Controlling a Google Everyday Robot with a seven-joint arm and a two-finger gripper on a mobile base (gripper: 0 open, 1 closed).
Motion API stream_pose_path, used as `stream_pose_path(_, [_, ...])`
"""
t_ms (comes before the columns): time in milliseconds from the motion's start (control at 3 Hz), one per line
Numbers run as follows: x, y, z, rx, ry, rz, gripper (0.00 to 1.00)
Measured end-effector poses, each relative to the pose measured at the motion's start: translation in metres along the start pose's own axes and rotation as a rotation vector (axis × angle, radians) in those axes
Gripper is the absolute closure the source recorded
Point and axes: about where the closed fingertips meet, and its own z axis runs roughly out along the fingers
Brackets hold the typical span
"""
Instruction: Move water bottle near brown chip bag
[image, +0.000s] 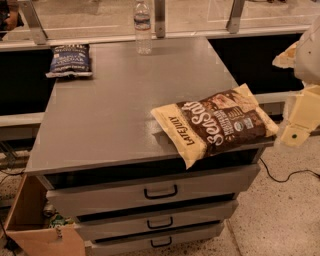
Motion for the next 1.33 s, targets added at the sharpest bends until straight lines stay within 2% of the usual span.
stream_pose_path(333, [0.0, 0.0, 0.0, 0.0, 0.0, 0.0, 0.0])
stream_pose_path(667, [-0.01, -0.019, 0.009, 0.016, -0.075, 0.013, 0.0])
stream_pose_path(1000, [-0.036, -0.071, 0.04, 0.042, -0.198, 0.034, 0.0])
stream_pose_path(1333, [-0.074, -0.145, 0.088, 0.075, -0.357, 0.095, 0.0])
